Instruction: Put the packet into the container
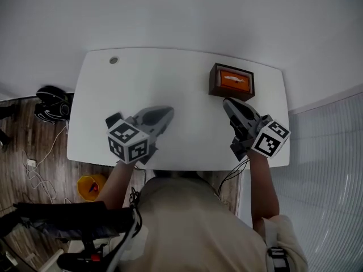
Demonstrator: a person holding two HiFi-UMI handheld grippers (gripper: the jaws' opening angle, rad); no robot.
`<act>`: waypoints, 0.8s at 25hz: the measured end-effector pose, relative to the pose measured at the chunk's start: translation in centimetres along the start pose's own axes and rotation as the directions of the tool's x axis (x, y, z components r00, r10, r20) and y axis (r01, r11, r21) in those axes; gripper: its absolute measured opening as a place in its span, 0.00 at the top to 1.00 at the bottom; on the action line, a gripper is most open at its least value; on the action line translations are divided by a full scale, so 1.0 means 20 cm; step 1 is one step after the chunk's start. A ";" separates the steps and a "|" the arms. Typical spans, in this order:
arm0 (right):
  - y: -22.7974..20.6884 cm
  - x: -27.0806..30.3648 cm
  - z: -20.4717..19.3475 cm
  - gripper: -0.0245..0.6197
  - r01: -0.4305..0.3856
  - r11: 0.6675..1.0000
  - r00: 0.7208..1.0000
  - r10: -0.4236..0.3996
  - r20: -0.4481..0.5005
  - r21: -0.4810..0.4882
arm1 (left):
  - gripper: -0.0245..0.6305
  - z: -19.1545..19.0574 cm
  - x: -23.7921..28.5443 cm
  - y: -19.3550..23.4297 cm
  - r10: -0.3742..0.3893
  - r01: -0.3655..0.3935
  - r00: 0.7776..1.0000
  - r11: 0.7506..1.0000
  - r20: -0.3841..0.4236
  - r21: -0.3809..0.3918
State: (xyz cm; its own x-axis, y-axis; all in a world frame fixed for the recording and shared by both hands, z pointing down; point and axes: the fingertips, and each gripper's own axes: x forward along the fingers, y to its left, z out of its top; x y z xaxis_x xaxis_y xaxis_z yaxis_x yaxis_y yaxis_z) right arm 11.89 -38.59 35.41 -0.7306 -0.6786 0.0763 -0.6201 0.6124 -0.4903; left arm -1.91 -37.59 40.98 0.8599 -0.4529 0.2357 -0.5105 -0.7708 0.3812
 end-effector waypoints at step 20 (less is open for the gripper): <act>0.25 -0.45 -0.06 0.94 0.063 0.998 0.981 -0.059 0.185 -0.012 | 0.94 0.05 0.08 -0.41 -0.146 0.143 0.989 0.983 0.016 0.117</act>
State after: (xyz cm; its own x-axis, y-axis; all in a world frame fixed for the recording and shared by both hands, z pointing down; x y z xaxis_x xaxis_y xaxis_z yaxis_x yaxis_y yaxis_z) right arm 15.04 -28.84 33.27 -0.6268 -0.7771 -0.0568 -0.6680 0.5735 -0.4743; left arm 3.65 -32.43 37.34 0.9253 -0.3427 0.1627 -0.3774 -0.8748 0.3037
